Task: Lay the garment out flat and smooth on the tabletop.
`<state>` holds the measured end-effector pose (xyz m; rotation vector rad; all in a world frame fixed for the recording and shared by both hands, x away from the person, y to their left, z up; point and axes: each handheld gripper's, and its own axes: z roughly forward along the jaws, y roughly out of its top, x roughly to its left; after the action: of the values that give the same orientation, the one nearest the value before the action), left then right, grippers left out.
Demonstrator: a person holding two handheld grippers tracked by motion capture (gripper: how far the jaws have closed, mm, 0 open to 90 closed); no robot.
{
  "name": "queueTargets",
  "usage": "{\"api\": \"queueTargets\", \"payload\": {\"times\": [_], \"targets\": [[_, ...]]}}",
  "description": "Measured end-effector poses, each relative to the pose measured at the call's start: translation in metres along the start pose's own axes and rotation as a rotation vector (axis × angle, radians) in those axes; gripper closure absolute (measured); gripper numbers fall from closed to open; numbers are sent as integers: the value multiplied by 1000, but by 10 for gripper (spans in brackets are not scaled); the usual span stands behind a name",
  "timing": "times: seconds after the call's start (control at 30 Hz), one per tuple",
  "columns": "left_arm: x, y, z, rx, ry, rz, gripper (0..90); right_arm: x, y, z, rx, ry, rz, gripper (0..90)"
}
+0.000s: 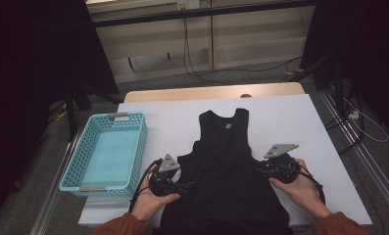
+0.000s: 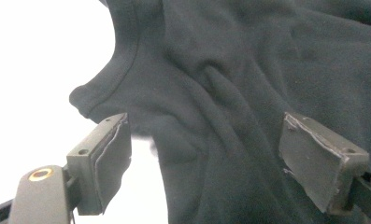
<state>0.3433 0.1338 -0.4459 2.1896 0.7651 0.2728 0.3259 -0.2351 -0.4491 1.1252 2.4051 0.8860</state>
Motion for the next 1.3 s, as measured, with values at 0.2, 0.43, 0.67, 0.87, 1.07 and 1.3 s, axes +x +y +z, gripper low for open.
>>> {"api": "queueTargets", "payload": {"times": [0.2,0.43,0.67,0.87,1.07,1.3], "targets": [[1,-2,2,22,14,-4,174,-2,-11,-11,10,-3,30,684],[2,-3,1,23,17,-8,173,-9,-25,-21,38,-64,59,647],[2,-2,0,20,21,-10,173,-16,-25,-25,4,-71,86,689],[3,-2,-1,9,22,-16,171,-23,-16,-16,-27,-34,119,697],[4,-2,-1,1,31,-24,168,-21,-17,-8,-10,25,151,839],[11,0,1,0,34,-50,224,-41,-13,-8,-9,-89,158,872]]}}
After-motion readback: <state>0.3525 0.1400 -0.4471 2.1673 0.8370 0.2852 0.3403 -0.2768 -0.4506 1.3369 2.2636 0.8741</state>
